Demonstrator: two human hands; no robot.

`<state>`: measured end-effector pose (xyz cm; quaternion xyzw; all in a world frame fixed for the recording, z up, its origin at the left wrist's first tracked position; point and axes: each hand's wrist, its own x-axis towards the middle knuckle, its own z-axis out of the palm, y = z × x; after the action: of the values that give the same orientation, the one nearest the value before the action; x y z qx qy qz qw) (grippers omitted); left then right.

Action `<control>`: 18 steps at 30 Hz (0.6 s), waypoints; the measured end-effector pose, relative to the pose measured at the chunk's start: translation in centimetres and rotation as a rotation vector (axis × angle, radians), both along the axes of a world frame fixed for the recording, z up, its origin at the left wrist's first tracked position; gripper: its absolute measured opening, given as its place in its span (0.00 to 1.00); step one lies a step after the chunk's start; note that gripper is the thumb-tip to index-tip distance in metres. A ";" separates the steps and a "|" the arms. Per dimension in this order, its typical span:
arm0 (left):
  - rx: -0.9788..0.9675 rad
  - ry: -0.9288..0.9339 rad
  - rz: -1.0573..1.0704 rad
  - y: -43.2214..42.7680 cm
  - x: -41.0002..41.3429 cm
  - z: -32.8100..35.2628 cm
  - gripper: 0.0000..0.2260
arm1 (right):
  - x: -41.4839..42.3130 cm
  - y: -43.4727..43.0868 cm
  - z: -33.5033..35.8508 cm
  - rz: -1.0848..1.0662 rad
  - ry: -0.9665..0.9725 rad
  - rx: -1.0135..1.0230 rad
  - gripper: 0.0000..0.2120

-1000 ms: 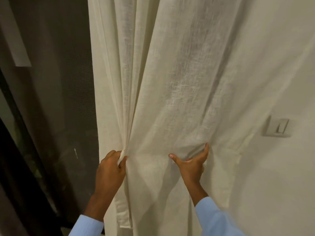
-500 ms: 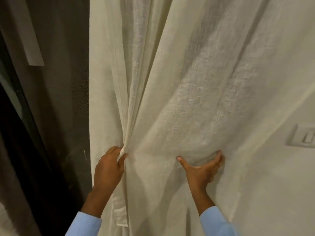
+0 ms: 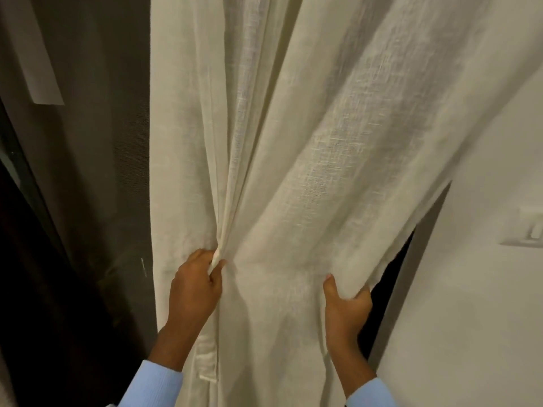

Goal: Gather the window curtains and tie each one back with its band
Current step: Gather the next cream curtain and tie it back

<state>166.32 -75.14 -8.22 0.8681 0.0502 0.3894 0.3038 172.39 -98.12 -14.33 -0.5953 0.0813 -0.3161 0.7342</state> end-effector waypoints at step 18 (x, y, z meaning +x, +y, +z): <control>0.036 0.129 -0.167 -6.5 1.5 0.0 0.06 | -11.2 0.9 2.1 -0.262 -0.468 -0.280 0.15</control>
<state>167.79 -81.68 -8.20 0.8978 -0.0100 0.3070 0.3155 161.17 -97.24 -12.24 -0.5862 -0.0586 -0.5449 0.5967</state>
